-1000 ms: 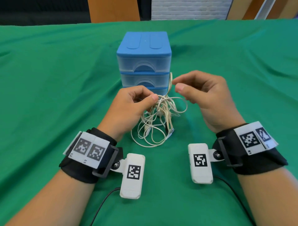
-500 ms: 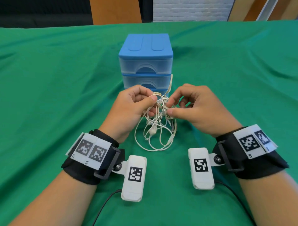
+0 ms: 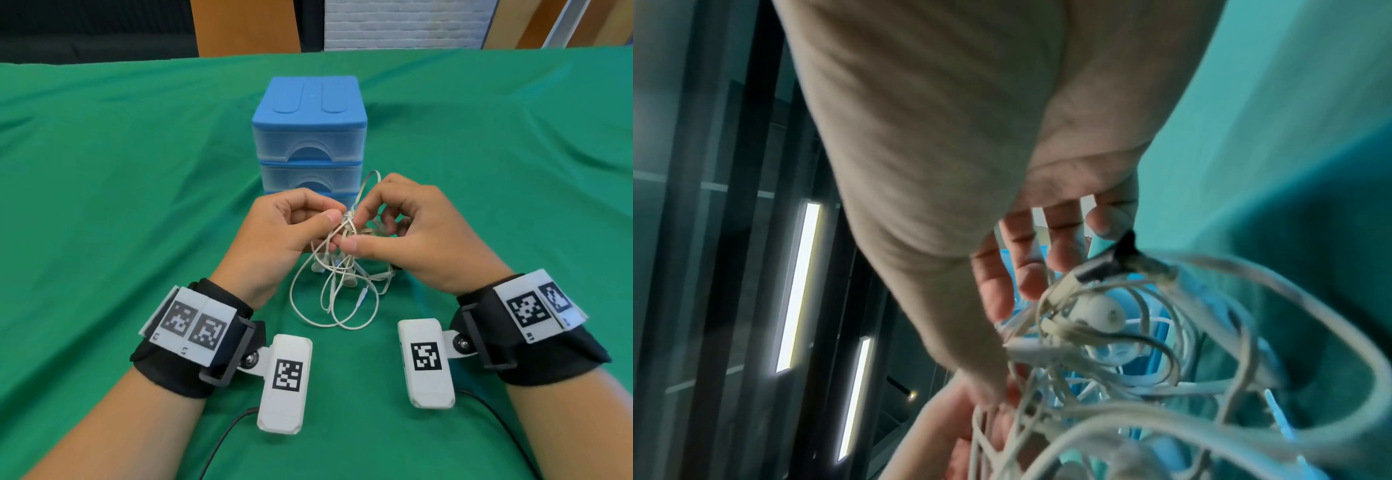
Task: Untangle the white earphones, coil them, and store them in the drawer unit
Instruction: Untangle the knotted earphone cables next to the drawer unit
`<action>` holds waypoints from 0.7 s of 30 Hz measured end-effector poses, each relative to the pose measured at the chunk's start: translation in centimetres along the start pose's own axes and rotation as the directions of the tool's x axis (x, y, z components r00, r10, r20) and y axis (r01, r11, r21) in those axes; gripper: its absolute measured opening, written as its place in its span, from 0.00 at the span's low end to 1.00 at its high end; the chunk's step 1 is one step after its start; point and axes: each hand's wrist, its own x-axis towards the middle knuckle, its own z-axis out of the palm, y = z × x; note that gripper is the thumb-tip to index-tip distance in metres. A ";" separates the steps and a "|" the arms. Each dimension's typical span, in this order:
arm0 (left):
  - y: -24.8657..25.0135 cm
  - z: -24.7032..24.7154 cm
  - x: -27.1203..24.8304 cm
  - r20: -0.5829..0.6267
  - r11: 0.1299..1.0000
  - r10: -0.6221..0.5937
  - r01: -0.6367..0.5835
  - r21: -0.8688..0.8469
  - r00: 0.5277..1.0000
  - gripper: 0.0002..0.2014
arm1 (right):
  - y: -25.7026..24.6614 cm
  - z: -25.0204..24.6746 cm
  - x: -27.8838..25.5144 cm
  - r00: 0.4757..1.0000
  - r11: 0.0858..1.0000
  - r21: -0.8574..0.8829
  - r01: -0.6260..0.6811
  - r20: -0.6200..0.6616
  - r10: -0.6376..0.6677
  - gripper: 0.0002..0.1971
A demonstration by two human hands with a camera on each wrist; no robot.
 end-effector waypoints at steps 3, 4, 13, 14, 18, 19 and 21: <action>0.1 0.2 -0.1 0.018 1.000 0.018 -0.018 0.001 1.000 0.07 | 0.2 0.0 0.1 1.000 0.998 0.064 -0.021 0.006 0.020 0.14; 0.1 0.2 -0.1 0.022 1.000 0.026 -0.026 0.006 0.999 0.09 | 0.4 0.0 0.2 1.000 0.997 0.076 -0.016 0.001 0.016 0.12; -0.3 -0.2 0.1 0.028 0.996 0.059 -0.061 0.070 0.998 0.10 | 0.3 0.0 0.1 0.999 0.998 -0.055 -0.035 -0.018 0.034 0.07; -0.2 -0.2 0.1 0.034 0.995 0.065 -0.067 0.072 0.997 0.10 | 0.3 0.0 0.0 0.999 0.997 -0.063 -0.038 -0.015 0.037 0.08; 0.0 0.0 0.0 0.071 0.997 0.072 -0.075 0.036 0.995 0.15 | 0.5 0.1 0.1 1.000 0.998 -0.062 -0.021 -0.009 0.021 0.07; 0.1 -0.1 -0.1 0.093 0.997 0.067 -0.070 0.036 0.993 0.19 | 0.6 0.2 0.1 1.000 0.999 -0.032 -0.021 -0.015 0.020 0.08; -0.1 0.0 -0.1 0.167 0.995 0.045 -0.059 0.079 0.985 0.26 | 0.6 0.2 0.2 0.999 0.996 0.083 -0.023 -0.034 0.026 0.08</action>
